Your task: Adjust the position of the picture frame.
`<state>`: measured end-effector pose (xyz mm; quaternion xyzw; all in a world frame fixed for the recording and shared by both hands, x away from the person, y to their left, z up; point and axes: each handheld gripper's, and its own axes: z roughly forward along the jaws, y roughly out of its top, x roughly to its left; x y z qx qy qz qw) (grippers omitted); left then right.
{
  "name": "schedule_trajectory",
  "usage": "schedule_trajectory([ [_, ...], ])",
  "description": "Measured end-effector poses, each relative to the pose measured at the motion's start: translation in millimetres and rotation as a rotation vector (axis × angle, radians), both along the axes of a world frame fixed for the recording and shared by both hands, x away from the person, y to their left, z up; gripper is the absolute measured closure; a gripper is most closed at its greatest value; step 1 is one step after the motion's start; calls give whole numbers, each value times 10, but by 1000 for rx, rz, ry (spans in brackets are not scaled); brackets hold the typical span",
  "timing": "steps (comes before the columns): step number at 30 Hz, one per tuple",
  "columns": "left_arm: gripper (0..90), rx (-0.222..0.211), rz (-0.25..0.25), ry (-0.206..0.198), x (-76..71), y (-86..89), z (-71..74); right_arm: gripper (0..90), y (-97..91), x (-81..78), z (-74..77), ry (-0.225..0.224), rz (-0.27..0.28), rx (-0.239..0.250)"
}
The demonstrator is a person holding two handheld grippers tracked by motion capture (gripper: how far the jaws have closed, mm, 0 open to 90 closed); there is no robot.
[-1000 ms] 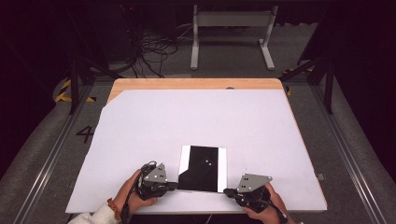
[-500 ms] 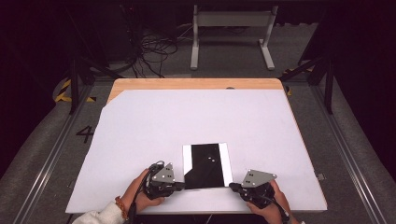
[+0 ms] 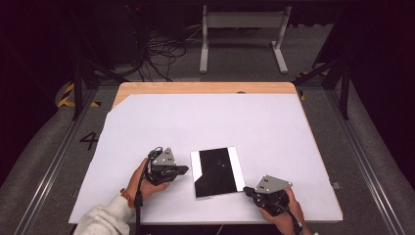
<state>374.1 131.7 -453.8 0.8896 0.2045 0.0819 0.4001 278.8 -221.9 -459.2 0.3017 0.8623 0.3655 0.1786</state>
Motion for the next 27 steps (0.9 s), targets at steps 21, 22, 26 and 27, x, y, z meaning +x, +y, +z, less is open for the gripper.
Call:
schedule_trajectory([
  [21,861,4,126,-9,697,-208,-50,900,-9,104,-25,-31,-93,9],
  [22,860,14,125,-7,713,-225,-64,900,-8,106,-24,-30,-93,8],
  [26,871,15,121,14,748,-258,-101,900,-9,114,-21,-28,-94,7],
  [27,871,17,117,15,753,-254,-99,900,-9,116,-21,-28,-93,7],
])
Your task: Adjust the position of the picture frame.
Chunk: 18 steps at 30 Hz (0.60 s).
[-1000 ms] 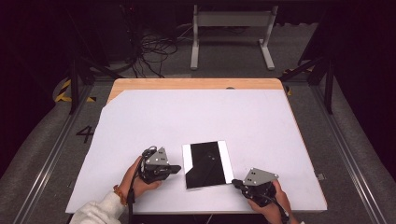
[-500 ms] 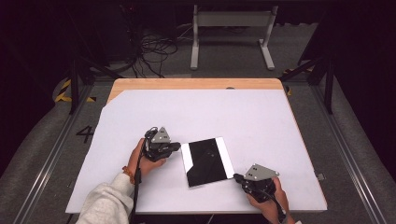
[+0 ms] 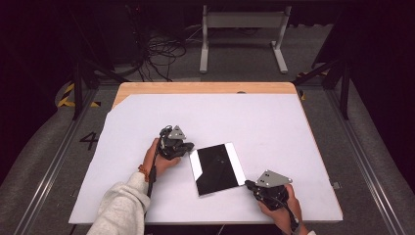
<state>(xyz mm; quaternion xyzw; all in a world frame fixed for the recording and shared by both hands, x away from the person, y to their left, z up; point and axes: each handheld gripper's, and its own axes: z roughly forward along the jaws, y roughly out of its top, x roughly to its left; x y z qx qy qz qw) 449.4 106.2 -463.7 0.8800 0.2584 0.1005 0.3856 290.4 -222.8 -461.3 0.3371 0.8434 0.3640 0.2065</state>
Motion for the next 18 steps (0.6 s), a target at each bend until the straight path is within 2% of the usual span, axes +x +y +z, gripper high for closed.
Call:
schedule_trajectory([
  [8,900,0,-28,35,0,49,16,900,-2,52,3,1,-17,0],
  [13,900,-1,-45,81,-46,117,31,900,-20,120,9,13,-26,7],
  [16,900,17,-50,77,-100,149,46,900,-9,194,14,15,-34,4],
  [18,900,43,-55,67,-187,202,60,900,-3,227,16,18,-37,6],
])
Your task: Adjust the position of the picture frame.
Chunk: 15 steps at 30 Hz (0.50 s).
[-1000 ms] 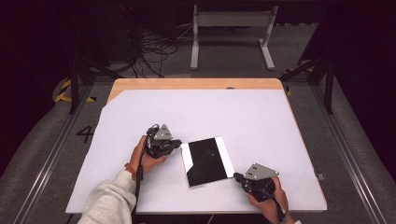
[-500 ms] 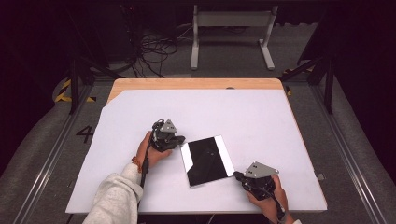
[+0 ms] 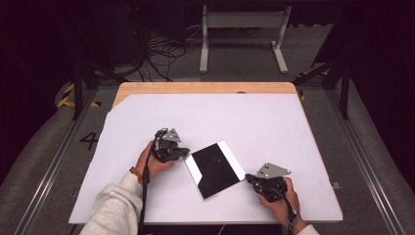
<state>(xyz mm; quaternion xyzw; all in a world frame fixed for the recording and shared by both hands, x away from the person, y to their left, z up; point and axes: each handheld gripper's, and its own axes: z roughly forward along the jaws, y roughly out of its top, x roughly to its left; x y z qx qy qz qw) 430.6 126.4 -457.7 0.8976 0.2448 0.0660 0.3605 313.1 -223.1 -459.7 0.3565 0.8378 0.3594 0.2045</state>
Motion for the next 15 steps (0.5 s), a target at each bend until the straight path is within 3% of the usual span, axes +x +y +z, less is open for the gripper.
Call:
schedule_trajectory([
  [15,900,-6,-28,11,-286,192,-13,900,87,430,0,4,-15,14],
])
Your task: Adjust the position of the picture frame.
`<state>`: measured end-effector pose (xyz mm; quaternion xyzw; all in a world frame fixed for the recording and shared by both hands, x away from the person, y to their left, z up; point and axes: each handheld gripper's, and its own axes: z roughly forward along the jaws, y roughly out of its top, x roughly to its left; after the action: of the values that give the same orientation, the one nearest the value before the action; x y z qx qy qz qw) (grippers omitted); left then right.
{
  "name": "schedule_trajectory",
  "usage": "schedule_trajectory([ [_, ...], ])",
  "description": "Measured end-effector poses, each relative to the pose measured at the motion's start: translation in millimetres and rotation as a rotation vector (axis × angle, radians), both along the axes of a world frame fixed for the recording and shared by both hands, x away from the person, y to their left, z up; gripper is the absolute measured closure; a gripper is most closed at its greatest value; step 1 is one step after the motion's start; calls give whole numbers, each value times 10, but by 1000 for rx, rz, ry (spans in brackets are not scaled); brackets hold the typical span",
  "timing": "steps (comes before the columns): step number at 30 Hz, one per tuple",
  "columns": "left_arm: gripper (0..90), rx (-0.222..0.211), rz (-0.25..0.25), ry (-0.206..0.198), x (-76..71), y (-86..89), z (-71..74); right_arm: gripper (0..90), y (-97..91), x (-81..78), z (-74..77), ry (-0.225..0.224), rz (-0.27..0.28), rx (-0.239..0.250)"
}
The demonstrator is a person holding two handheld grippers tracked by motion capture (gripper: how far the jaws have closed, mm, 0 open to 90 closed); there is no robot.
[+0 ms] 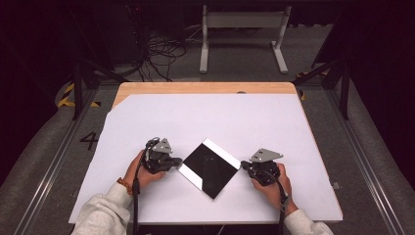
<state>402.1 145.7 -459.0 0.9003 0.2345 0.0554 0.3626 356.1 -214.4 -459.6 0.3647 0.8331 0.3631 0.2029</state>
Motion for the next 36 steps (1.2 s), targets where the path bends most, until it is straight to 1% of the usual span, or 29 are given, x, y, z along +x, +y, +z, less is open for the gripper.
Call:
schedule_trajectory([
  [2,900,-8,-1,8,-34,13,-5,900,20,71,1,-1,-4,0],
  [5,900,-16,-3,18,-93,24,-12,900,27,114,5,1,-1,-3],
  [9,900,-17,-24,12,-175,14,-17,900,45,202,5,2,-5,0],
  [11,900,-18,-23,18,-216,2,-17,900,53,237,4,-1,-11,1],
  [12,900,-16,-34,13,-225,-1,-17,900,56,253,4,-1,-14,-1],
  [15,900,-27,-36,19,-263,-17,-24,900,64,289,5,-3,-20,-3],
  [18,900,-24,-45,14,-301,-28,-27,900,70,327,0,-8,-29,0],
  [21,900,-25,-49,8,-338,-41,-28,900,69,322,2,-7,-23,-1],
  [22,900,-26,-51,13,-350,-42,-28,900,71,308,4,-4,-18,1],
  [24,900,-25,-56,11,-364,-38,-26,900,76,267,7,2,1,-2],
  [27,900,-31,-62,20,-383,-33,-29,900,84,200,23,29,36,2],
  [28,900,-29,-63,19,-397,-36,-28,900,85,178,23,40,56,11],
  [29,900,-26,-67,19,-411,-40,-27,900,95,144,20,35,62,6],
  [31,900,-33,-74,17,-427,-49,-32,900,97,148,23,36,62,3],
  [33,900,-39,-91,27,-446,-74,-36,900,100,180,17,31,50,7],
  [35,900,-23,-93,15,-465,-109,-25,900,108,215,10,17,37,2],
  [36,900,-25,-95,15,-471,-117,-26,900,111,239,12,16,33,-2],
])
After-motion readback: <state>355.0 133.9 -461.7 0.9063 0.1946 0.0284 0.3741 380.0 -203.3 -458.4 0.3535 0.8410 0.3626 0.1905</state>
